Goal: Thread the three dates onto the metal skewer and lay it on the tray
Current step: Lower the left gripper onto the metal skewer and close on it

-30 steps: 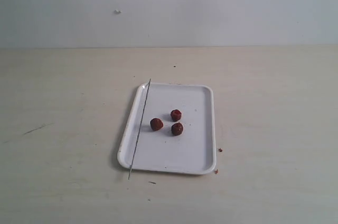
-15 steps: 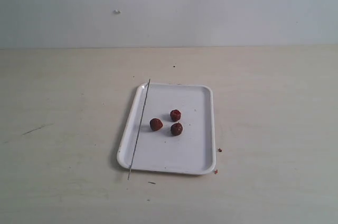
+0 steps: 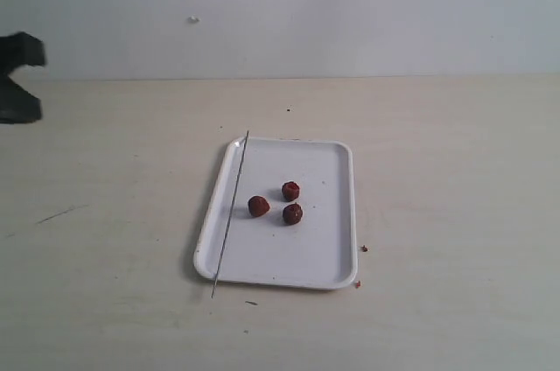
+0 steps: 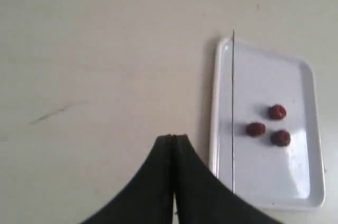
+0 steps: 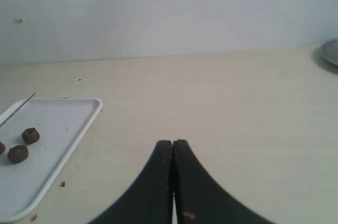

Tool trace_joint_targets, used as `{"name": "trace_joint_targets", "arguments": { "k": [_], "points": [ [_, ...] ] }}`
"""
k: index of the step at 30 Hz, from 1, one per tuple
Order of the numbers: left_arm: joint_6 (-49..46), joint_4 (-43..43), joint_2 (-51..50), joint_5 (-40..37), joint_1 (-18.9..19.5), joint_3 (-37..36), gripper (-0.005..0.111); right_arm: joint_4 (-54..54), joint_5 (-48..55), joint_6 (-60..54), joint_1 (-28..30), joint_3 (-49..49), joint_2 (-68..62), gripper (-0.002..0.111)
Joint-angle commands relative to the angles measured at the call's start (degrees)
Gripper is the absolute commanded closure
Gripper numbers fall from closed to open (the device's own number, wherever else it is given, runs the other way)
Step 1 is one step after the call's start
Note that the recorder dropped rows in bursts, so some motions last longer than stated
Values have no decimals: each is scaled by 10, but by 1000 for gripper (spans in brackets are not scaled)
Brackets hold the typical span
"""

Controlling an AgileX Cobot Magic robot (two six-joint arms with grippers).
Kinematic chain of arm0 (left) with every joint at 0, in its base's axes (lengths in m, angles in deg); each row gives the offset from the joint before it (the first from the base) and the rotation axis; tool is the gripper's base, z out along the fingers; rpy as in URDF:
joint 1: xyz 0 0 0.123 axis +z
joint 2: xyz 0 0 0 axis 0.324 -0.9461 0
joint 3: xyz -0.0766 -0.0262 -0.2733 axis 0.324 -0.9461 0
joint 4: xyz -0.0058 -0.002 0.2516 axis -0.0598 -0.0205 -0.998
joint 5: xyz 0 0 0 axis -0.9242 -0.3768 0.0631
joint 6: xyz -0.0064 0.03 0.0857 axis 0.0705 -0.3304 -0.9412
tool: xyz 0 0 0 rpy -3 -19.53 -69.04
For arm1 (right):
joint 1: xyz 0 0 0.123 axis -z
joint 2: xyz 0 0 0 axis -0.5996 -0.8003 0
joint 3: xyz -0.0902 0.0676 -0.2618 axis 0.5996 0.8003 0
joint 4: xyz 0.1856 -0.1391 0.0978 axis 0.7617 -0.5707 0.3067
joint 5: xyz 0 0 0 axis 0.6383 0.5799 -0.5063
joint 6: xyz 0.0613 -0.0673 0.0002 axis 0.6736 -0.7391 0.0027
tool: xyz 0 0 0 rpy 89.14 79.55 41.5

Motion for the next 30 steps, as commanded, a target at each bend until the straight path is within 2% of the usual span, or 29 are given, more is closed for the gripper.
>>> {"name": "trace_joint_targets", "arguments": {
  "k": [1,8,13,18,24,30],
  "points": [
    [16,-23,-126,-60,-63,84,107,-3,-8,-3,-1,2,3,108],
    [78,-131,-302,-131,-168,214,107,-3,-8,-3,-1,2,3,108],
    [84,-177,-389,-155,-217,293,106,-3,-8,-3,-1,2,3,108],
    [74,-177,-453,-155,-239,351,96,-3,-8,-3,-1,2,3,108],
    [74,-177,-494,-159,-255,379,77,-3,-8,-3,-1,2,3,108],
    [87,-177,-510,-164,-257,379,71,1,-8,-3,-1,2,3,108]
  ]
}}
